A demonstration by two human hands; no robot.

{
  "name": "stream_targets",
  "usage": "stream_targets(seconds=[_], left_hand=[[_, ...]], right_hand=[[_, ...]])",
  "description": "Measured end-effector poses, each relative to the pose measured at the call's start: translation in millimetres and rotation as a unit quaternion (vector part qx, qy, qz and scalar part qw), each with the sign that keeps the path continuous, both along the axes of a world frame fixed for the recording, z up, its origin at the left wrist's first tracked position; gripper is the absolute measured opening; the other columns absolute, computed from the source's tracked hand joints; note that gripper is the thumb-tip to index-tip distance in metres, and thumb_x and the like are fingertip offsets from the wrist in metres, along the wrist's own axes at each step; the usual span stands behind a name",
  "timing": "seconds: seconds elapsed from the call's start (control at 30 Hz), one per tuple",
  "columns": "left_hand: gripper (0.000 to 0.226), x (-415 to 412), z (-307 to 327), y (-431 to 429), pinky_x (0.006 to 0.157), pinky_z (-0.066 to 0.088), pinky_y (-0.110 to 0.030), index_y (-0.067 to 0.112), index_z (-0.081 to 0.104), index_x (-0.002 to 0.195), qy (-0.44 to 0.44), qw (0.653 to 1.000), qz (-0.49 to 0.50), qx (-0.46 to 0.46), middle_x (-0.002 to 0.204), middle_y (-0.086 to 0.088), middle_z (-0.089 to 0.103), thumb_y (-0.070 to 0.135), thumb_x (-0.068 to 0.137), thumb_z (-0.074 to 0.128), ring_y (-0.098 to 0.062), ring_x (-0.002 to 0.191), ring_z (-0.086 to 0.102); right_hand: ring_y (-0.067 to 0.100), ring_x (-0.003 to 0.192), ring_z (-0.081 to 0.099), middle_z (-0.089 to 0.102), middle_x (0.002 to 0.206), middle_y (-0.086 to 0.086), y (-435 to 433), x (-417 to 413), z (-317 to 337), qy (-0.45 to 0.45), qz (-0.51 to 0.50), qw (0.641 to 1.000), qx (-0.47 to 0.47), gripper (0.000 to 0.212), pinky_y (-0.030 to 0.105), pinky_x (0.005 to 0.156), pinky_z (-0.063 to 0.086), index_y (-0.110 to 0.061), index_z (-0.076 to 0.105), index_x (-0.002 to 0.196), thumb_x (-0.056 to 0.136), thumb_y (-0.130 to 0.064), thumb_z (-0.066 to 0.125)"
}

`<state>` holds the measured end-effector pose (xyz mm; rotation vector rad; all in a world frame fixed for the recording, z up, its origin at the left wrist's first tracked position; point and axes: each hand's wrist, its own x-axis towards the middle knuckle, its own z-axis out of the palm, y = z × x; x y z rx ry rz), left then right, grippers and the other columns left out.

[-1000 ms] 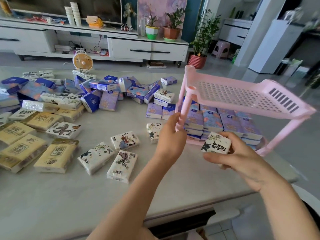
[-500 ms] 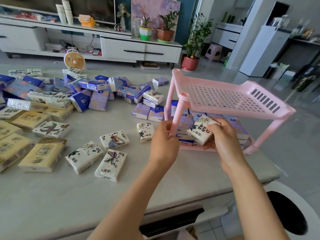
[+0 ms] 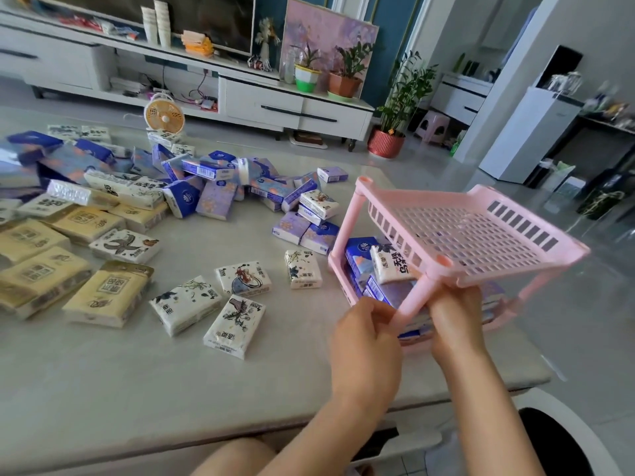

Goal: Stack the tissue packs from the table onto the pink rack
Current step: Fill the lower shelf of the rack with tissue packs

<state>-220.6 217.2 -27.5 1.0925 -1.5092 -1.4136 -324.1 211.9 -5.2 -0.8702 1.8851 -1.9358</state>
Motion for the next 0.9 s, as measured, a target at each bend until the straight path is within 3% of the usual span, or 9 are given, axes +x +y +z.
stream_targets(seconds=[0.17, 0.27, 0.33, 0.43, 0.5, 0.57, 0.67, 0.77, 0.9], left_hand=[[0.026, 3.8, 0.6, -13.6, 0.072, 0.047, -0.029, 0.02, 0.056, 0.074, 0.087, 0.989, 0.063, 0.099, 0.08, -0.001, 0.064, 0.001, 0.077, 0.039, -0.023, 0.079, 0.059], [0.035, 3.7, -1.9, -25.5, 0.076, 0.042, -0.025, 0.016, 0.058, 0.093, 0.072, 0.988, 0.096, 0.095, 0.097, 0.0, 0.06, -0.008, 0.079, 0.036, -0.018, 0.089, 0.055], [0.045, 1.9, -3.9, -32.1, 0.086, 0.043, -0.027, 0.015, 0.058, 0.108, 0.053, 0.991, 0.088, 0.083, 0.112, -0.002, 0.055, -0.008, 0.079, 0.034, -0.02, 0.102, 0.053], [0.054, -0.7, -4.4, -38.8, 0.103, 0.03, -0.023, 0.013, 0.058, 0.121, 0.012, 0.995, 0.082, 0.048, 0.124, -0.003, 0.045, -0.01, 0.078, 0.035, -0.022, 0.121, 0.038], [0.056, -1.3, -4.8, -40.6, 0.093, 0.022, -0.015, 0.015, 0.06, 0.119, -0.026, 0.996, 0.078, 0.034, 0.128, -0.003, 0.044, -0.011, 0.077, 0.034, -0.02, 0.122, 0.031], [0.054, -0.9, -6.1, -41.0, 0.088, 0.022, -0.015, 0.016, 0.063, 0.115, -0.046, 0.996, 0.073, 0.038, 0.129, -0.003, 0.046, -0.01, 0.079, 0.034, -0.021, 0.121, 0.031], [0.051, -0.2, -8.1, -39.9, 0.1, 0.032, -0.024, 0.016, 0.063, 0.115, -0.05, 0.996, 0.056, 0.051, 0.129, -0.004, 0.046, -0.008, 0.081, 0.034, -0.023, 0.123, 0.036], [0.048, -0.9, -12.0, -43.4, 0.1, 0.04, -0.038, 0.017, 0.062, 0.116, -0.027, 0.996, 0.045, 0.074, 0.125, -0.007, 0.054, -0.002, 0.081, 0.035, -0.026, 0.118, 0.045], [0.04, -2.6, -9.8, -44.7, 0.094, 0.044, -0.044, 0.013, 0.061, 0.091, -0.016, 0.997, 0.038, 0.066, 0.104, -0.015, 0.06, 0.028, 0.067, 0.033, -0.037, 0.108, 0.05]], right_hand=[[0.024, 0.084, 0.056, 0.059, 0.082, 0.008, -1.0, -7.1, -0.6, 0.043, -0.001, 0.998, 0.047, 0.017, 0.033, 0.076, 0.045, -0.012, 0.054, 0.085, 0.07, -0.02, 0.056], [0.009, 0.083, 0.061, 0.064, 0.092, 0.0, -0.4, -4.6, -1.1, 0.041, 0.042, 0.998, 0.015, 0.024, 0.022, 0.079, 0.048, -0.021, 0.06, 0.086, 0.073, -0.006, 0.073], [0.01, 0.093, 0.062, 0.064, 0.098, -0.003, -1.4, -2.0, -1.7, 0.067, 0.051, 0.996, 0.02, 0.028, 0.026, 0.091, 0.047, -0.025, 0.059, 0.088, 0.077, -0.004, 0.073], [0.023, 0.107, 0.058, 0.062, 0.107, 0.001, -3.1, -2.1, -2.0, 0.102, 0.043, 0.993, 0.042, 0.03, 0.04, 0.105, 0.038, -0.023, 0.058, 0.095, 0.073, -0.018, 0.078], [0.024, 0.11, 0.057, 0.062, 0.112, 0.003, -2.7, -2.7, -2.5, 0.14, 0.053, 0.986, 0.074, 0.042, 0.038, 0.104, 0.037, -0.018, 0.057, 0.104, 0.069, -0.031, 0.077], [0.02, 0.107, 0.055, 0.06, 0.113, 0.003, -3.4, -5.9, -1.9, 0.186, 0.073, 0.974, 0.111, 0.048, 0.027, 0.101, 0.035, -0.015, 0.055, 0.107, 0.068, -0.036, 0.073], [0.019, 0.106, 0.052, 0.057, 0.111, 0.002, -5.4, -12.7, 1.4, 0.208, 0.112, 0.959, 0.158, 0.042, 0.027, 0.097, 0.034, -0.018, 0.052, 0.107, 0.075, -0.033, 0.074], [0.023, 0.116, 0.052, 0.058, 0.124, 0.004, -9.5, -14.3, 1.1, 0.225, 0.133, 0.948, 0.18, 0.078, 0.039, 0.107, 0.034, -0.017, 0.052, 0.123, 0.061, -0.063, 0.065], [0.022, 0.122, 0.048, 0.054, 0.131, 0.004, -15.5, -18.6, -7.1, 0.229, 0.153, 0.944, 0.179, 0.107, 0.046, 0.109, 0.032, -0.02, 0.045, 0.133, 0.049, -0.085, 0.058]])
